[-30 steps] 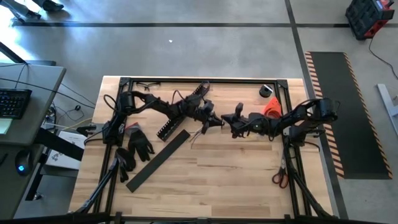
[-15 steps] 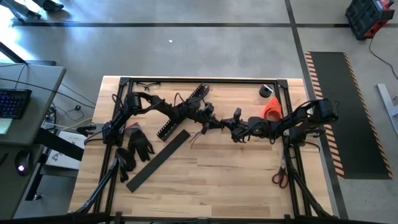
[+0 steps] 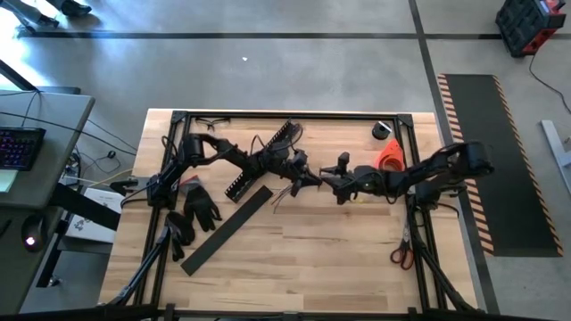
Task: Ziptie cables
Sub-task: Wrap the cables together using the black zip tie
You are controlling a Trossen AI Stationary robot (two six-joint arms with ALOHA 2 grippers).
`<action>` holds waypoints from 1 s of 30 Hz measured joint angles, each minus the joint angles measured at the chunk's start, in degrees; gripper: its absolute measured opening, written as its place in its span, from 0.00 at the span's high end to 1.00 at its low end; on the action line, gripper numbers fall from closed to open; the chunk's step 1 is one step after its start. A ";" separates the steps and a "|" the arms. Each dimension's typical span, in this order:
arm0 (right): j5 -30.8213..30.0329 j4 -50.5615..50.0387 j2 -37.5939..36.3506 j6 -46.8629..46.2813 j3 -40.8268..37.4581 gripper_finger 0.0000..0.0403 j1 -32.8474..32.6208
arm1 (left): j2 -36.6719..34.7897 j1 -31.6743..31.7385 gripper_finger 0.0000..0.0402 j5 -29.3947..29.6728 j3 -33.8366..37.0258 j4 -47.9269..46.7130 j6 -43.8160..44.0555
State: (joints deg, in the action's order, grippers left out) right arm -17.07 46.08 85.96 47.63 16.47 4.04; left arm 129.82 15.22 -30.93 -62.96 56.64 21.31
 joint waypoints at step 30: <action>-7.95 -37.87 -4.97 -76.28 8.79 0.46 -9.76 | 9.53 -4.21 1.00 13.65 -5.60 7.02 -9.65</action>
State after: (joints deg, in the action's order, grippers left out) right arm -25.02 8.21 80.99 -28.65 25.26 -5.72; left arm 139.35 11.00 -17.28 -68.55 63.66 11.66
